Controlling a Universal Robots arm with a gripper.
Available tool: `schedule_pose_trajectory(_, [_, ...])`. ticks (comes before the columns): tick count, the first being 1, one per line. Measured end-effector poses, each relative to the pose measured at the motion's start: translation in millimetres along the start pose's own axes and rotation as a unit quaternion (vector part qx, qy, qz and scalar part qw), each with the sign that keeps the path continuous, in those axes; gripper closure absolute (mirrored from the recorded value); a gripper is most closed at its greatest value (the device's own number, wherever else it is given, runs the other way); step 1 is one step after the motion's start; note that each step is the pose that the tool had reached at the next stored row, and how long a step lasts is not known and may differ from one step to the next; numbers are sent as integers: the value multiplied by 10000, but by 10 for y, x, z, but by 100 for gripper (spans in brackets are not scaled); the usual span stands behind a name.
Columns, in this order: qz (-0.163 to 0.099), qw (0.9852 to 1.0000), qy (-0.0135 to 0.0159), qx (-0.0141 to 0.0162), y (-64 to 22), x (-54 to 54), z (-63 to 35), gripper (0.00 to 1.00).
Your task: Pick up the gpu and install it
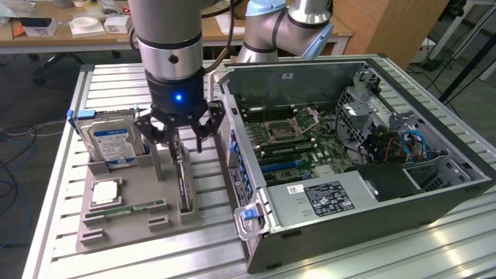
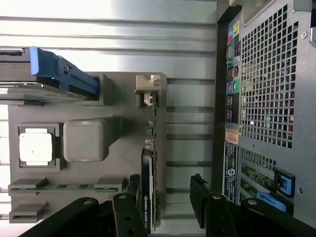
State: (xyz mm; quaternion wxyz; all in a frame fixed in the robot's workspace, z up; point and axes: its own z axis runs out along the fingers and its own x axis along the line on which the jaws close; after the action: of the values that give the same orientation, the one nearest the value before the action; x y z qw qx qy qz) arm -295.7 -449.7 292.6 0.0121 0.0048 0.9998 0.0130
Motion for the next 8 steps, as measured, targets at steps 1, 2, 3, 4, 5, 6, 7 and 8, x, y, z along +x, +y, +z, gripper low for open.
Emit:
schedule_pose_trajectory(1, [0, 10000, 0, 0, -1, 5, 9, 47])
schedule_pose_trajectory(2, [0, 10000, 0, 0, -3, 11, 18, 47])
schedule_pose_trajectory(3, [-1, 10000, 0, 0, -5, 14, 27, 47])
schedule_pose_trajectory(4, [-1, 10000, 0, -1, -10, 16, 34, 47])
schedule_pose_trajectory(5, [-1, 10000, 0, -1, -17, 18, 41, 47])
schedule_pose_trajectory(6, [0, 10000, 0, -1, -23, 20, 47, 47])
schedule_pose_trajectory(7, [0, 10000, -1, -1, -28, 24, 55, 47])
schedule_pose_trajectory(8, [0, 10000, 0, -1, -33, 29, 61, 47])
